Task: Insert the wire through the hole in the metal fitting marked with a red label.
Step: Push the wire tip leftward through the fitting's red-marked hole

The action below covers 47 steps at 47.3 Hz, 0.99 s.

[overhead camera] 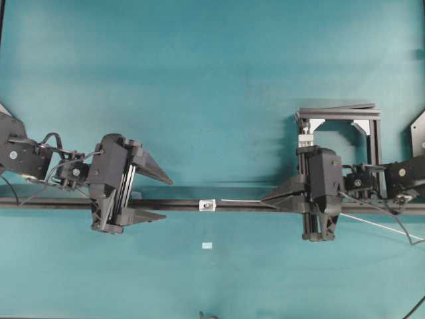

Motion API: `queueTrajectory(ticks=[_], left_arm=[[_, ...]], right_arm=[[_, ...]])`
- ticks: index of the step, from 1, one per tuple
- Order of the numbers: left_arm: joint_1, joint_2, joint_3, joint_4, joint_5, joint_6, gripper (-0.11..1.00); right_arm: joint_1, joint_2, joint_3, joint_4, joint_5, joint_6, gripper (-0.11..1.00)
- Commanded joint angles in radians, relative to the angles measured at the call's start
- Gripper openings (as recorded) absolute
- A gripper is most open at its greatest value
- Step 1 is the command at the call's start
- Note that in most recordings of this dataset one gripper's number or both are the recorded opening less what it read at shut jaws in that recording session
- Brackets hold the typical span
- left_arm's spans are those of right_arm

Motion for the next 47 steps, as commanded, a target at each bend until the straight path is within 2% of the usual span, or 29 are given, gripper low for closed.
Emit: queueTrajectory(ticks=[1,36,47], left_arm=[[-0.003,-0.009,-0.017,0.003,-0.009,0.002,0.77],[-0.003,-0.009,-0.017,0.003,-0.009,0.002,0.76],[-0.003,-0.009,-0.018,0.005,-0.008,0.000,0.76]], right_arm=[[0.008,-0.009,-0.014,-0.003,-0.011,-0.003,-0.01],[0.009,0.014,-0.037,-0.005,-0.011,-0.006,-0.01],[0.009,0.012,-0.040,-0.020,-0.015,-0.006,-0.01]])
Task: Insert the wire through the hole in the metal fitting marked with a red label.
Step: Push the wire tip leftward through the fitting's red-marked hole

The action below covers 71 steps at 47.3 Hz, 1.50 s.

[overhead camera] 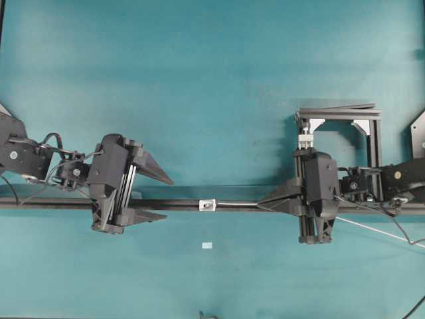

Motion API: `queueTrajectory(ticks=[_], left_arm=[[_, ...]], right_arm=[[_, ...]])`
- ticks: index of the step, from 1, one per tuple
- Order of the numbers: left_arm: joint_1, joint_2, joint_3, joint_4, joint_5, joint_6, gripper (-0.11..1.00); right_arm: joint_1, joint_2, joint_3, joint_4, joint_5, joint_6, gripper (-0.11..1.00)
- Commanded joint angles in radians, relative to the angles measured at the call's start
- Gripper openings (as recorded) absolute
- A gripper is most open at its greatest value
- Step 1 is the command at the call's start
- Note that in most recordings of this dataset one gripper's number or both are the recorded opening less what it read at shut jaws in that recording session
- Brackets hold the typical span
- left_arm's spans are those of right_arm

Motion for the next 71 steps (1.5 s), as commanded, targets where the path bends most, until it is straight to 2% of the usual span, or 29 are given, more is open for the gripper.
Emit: queueTrajectory(ticks=[1,71], left_arm=[[-0.002,-0.009,-0.017,0.003,-0.011,0.002,0.76],[-0.002,-0.009,-0.017,0.003,-0.011,0.000,0.75]], right_arm=[[0.006,-0.009,-0.017,-0.011,-0.015,-0.002,-0.01],[-0.003,0.043,-0.069,-0.015,-0.066,-0.034,-0.01]])
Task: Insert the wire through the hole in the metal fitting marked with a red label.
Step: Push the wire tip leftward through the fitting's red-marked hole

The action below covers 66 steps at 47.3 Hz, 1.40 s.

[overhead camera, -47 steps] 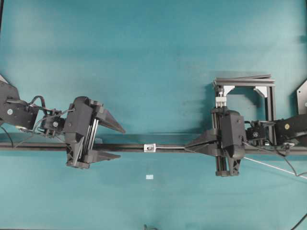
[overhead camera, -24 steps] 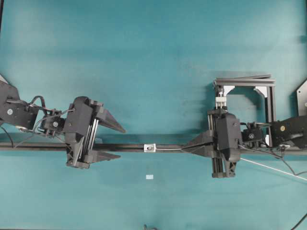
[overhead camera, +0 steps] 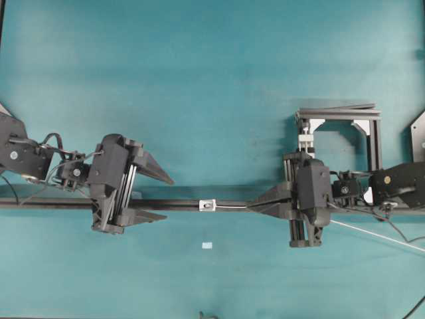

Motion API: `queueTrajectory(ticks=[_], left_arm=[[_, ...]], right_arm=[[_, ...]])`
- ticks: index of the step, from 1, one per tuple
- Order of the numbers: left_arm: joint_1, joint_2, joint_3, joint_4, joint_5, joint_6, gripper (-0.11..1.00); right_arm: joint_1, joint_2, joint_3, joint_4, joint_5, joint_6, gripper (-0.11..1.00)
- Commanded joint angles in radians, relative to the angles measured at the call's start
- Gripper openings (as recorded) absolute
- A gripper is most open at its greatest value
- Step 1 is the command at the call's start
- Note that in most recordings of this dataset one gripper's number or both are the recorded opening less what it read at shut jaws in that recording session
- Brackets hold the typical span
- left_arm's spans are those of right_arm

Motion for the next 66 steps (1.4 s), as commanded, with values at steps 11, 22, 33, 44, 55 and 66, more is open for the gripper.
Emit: queueTrajectory(ticks=[11,22,33,44,55,66], left_arm=[[-0.002,-0.009,-0.017,0.003,-0.008,0.000,0.75],[-0.002,-0.009,-0.018,0.003,-0.008,0.000,0.75],[-0.002,-0.009,-0.018,0.003,-0.009,0.000,0.75],[-0.002,-0.009,-0.028,0.003,-0.009,0.000,0.75],[-0.002,-0.008,-0.037,0.003,-0.009,0.000,0.75],[-0.002,0.000,-0.049,0.003,-0.009,0.000,0.75]], right_arm=[[-0.014,0.006,-0.032,-0.003,-0.009,-0.005,-0.01],[-0.025,0.020,-0.049,-0.003,-0.009,-0.023,-0.01],[-0.035,0.031,-0.067,-0.003,-0.009,-0.054,-0.01],[-0.044,0.044,-0.086,-0.003,-0.009,-0.063,-0.01],[-0.048,0.061,-0.104,-0.003,-0.009,-0.064,-0.01],[-0.048,0.074,-0.121,-0.003,-0.009,-0.074,-0.01]])
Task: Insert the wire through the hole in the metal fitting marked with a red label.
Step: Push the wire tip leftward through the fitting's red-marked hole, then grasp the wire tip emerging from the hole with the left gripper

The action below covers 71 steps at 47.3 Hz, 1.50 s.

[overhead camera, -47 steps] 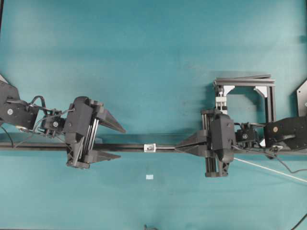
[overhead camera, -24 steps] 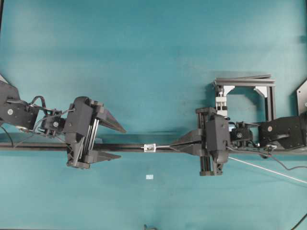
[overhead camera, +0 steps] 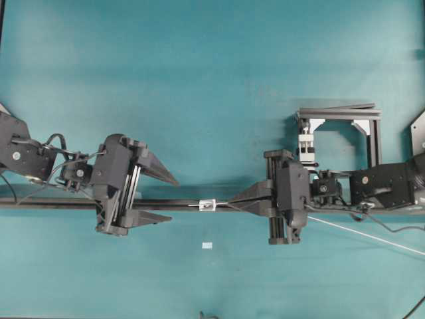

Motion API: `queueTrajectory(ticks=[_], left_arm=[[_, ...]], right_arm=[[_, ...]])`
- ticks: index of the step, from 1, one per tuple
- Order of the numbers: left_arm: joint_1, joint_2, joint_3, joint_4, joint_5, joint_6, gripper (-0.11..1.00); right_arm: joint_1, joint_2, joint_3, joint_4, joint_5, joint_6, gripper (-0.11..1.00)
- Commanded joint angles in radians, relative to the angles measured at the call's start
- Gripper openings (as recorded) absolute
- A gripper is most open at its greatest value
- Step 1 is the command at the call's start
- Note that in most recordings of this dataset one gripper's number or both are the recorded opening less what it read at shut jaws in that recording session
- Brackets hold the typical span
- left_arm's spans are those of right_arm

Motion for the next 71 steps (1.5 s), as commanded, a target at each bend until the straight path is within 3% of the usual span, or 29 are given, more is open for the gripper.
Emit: queueTrajectory(ticks=[1,38,42,49,55,71], left_arm=[[-0.002,0.002,-0.023,0.003,-0.008,-0.002,0.75],[-0.002,0.072,-0.092,0.003,-0.006,0.000,0.73],[0.000,0.072,-0.092,0.003,-0.005,0.000,0.67],[0.000,0.072,-0.091,0.003,-0.005,-0.002,0.38],[0.000,0.072,-0.092,0.003,-0.003,-0.002,0.22],[0.000,0.074,-0.095,0.003,-0.002,-0.003,0.21]], right_arm=[[-0.006,-0.009,-0.021,-0.002,-0.009,-0.005,-0.01],[-0.009,-0.005,-0.043,-0.002,-0.009,-0.031,-0.01],[-0.009,-0.005,-0.043,-0.002,-0.009,-0.031,-0.01],[-0.009,-0.005,-0.043,-0.002,-0.009,-0.031,-0.01],[-0.009,-0.005,-0.040,-0.002,-0.009,-0.031,-0.01],[-0.009,-0.005,-0.038,-0.002,-0.009,-0.032,-0.01]])
